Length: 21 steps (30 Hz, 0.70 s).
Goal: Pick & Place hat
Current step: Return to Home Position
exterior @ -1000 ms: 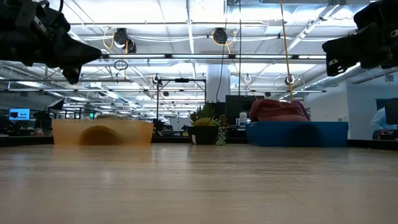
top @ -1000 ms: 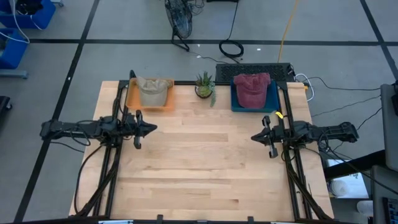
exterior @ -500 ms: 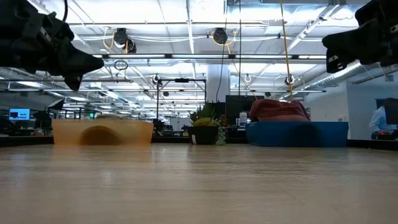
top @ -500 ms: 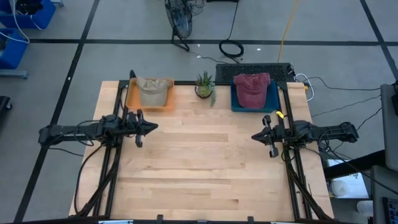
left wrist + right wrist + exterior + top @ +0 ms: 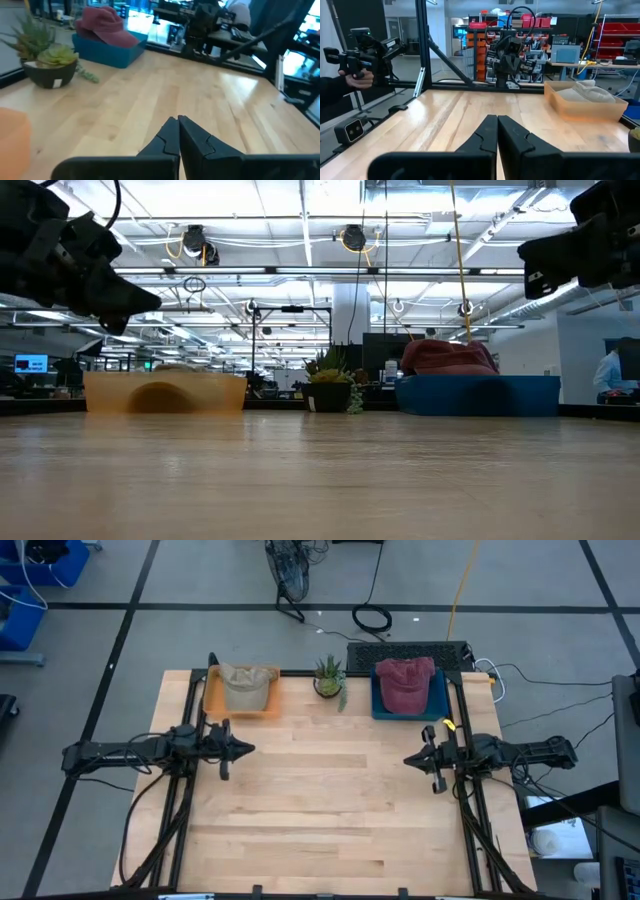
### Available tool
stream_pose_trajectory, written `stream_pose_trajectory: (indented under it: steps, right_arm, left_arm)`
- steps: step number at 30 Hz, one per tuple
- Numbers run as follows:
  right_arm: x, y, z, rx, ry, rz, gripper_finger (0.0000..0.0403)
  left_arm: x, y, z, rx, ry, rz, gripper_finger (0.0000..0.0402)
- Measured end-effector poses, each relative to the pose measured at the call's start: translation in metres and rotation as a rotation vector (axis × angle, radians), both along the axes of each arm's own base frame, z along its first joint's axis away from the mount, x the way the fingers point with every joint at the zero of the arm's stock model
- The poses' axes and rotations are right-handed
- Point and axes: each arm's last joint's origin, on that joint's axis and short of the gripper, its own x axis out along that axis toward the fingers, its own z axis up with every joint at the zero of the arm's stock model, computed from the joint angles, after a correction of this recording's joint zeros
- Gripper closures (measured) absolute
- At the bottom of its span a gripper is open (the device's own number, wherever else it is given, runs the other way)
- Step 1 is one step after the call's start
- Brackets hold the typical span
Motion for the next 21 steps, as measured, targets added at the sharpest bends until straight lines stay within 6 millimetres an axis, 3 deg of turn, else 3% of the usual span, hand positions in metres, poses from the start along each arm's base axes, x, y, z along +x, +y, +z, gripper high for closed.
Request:
stream_pose_trajectory:
  steps: [6, 12, 21]
  right_arm:
    - [0.0, 0.0, 0.0005, 0.011, -0.004, -0.001, 0.0403]
    - [0.0, 0.0, 0.0005, 0.012, -0.004, -0.001, 0.0403]
    - [0.0, 0.0, 0.0004, 0.012, -0.004, -0.001, 0.0403]
  left_arm:
    - [0.0005, -0.0004, 0.0036, 0.044, -0.033, -0.02, 0.0383]
    - [0.0011, -0.0026, 0.0097, 0.092, -0.096, -0.102, 0.0398]
    - [0.0007, -0.0022, 0.0046, 0.052, -0.046, -0.082, 0.0391]
